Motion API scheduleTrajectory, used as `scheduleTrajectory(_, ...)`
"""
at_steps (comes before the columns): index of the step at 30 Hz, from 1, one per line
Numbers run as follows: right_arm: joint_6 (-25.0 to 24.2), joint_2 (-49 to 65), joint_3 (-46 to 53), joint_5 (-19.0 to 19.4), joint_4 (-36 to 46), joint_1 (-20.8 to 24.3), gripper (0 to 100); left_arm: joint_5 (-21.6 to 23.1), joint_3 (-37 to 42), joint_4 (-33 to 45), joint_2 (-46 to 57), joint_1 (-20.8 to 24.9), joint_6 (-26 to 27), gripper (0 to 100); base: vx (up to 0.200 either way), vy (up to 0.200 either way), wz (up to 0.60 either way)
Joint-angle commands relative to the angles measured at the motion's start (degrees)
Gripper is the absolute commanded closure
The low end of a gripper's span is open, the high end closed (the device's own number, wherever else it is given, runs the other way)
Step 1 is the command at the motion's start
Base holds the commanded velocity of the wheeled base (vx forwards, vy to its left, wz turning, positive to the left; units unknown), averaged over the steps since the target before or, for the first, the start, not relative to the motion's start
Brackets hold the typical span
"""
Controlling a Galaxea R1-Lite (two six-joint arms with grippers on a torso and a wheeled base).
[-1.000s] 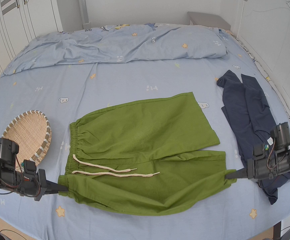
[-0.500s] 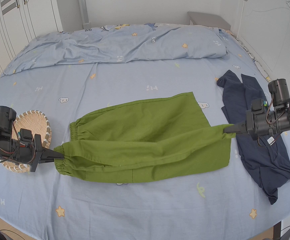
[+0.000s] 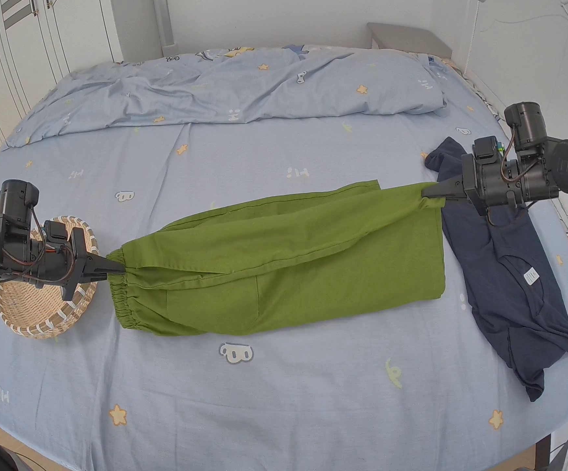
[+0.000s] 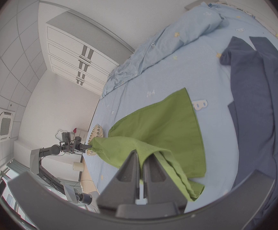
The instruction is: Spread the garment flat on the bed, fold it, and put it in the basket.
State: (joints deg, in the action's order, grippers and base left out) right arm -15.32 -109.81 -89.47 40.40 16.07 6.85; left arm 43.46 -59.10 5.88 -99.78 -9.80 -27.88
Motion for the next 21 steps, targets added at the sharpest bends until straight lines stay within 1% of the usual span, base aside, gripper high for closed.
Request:
scheduleTrajectory(1, 0.3, -5.6, -7.7, -0.2, 2.1, 0.3, 100, 0.0, -4.5, -0.3, -3.4, 0.2, 0.1, 100, 0.000, 0.000, 0.00)
scheduleTrajectory(9, 1.2, -8.5, -14.3, -0.1, 2.3, 0.4, 100, 0.0, -9.0, -0.3, -5.8, 0.6, 0.1, 100, 0.000, 0.000, 0.00)
scheduleTrajectory(16, 1.5, -9.9, -16.5, -0.2, 2.2, 0.4, 100, 0.0, -9.5, -0.7, -6.7, 0.5, 0.6, 100, 0.000, 0.000, 0.00)
scheduleTrajectory(21, 2.7, -12.8, -20.0, -0.2, 2.2, 0.4, 100, 0.0, -9.6, -4.2, -8.0, -0.1, 0.5, 100, 0.000, 0.000, 0.00)
